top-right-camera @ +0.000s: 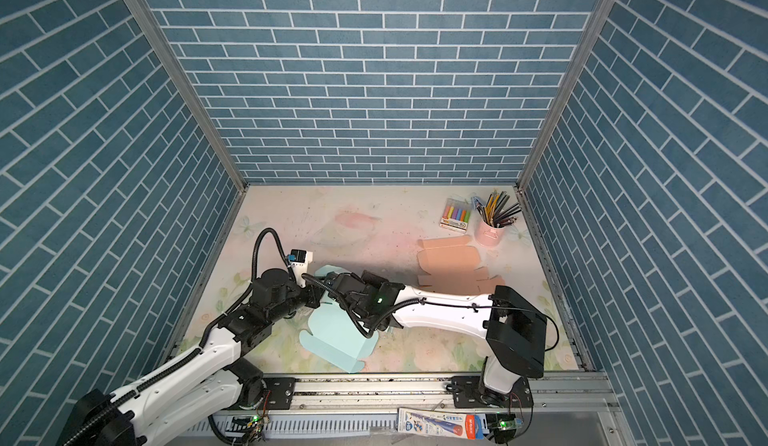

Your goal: Fold the paper box

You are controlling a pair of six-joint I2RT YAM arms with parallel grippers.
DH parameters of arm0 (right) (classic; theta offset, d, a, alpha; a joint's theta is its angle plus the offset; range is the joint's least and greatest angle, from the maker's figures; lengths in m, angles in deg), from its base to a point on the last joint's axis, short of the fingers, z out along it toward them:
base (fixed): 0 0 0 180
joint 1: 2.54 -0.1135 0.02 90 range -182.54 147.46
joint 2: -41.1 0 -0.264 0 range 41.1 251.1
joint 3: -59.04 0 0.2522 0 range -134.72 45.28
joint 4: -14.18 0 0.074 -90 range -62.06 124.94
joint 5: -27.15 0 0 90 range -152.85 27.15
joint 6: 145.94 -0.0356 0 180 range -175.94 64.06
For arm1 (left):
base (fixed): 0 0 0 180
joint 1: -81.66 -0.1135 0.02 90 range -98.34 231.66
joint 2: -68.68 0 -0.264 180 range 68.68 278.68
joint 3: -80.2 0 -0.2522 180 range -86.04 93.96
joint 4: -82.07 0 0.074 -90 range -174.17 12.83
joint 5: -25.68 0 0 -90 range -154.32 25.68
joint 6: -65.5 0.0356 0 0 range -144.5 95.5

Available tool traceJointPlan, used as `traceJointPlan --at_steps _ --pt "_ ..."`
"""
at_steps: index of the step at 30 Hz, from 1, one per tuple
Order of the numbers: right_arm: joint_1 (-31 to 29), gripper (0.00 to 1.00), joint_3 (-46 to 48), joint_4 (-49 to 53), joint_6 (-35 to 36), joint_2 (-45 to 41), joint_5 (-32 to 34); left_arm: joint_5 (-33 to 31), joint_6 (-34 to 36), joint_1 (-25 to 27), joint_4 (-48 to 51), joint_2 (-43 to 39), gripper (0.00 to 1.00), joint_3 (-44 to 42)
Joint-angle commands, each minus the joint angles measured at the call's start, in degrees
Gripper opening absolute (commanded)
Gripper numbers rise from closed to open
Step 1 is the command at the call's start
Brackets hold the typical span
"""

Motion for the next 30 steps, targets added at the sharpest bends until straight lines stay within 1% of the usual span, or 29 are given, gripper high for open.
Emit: traceJointPlan --at_steps 1,8,12,14,18,21,25,30 --pt "-1.41 0.00 0.38 -2.27 3.46 1.46 5.90 0.21 -0.52 0.46 -2.41 0.27 0.00 -1.16" --pt "-2.94 0.00 3.70 -5.17 7.17 2.57 13.14 -0.44 -0.26 -1.14 -1.56 -1.95 0.00 -0.08" --pt "-3.64 0.00 6.27 -8.22 9.87 2.05 15.54 0.42 -0.66 -3.25 -2.03 -2.23 0.00 0.68" --pt "-4.13 0.00 7.47 -10.32 11.61 1.48 16.53 1.65 -1.49 -5.34 -2.58 -1.62 0.00 0.83" --pt "-4.88 0.00 9.49 -14.58 15.58 0.58 17.75 5.56 -3.55 -10.92 -5.61 -0.08 0.00 0.22" --pt "-5.03 0.00 10.15 -16.35 17.67 0.47 17.89 6.65 -3.77 -14.25 -6.75 1.97 0.00 0.10" --pt "-5.23 0.00 11.84 -20.55 21.42 0.38 18.82 6.86 -3.34 -16.24 -8.64 5.87 0.00 -0.58" --pt "-5.32 0.00 13.91 -27.41 27.93 0.29 19.04 5.38 -2.25 -16.31 -10.99 10.15 0.00 -1.63"
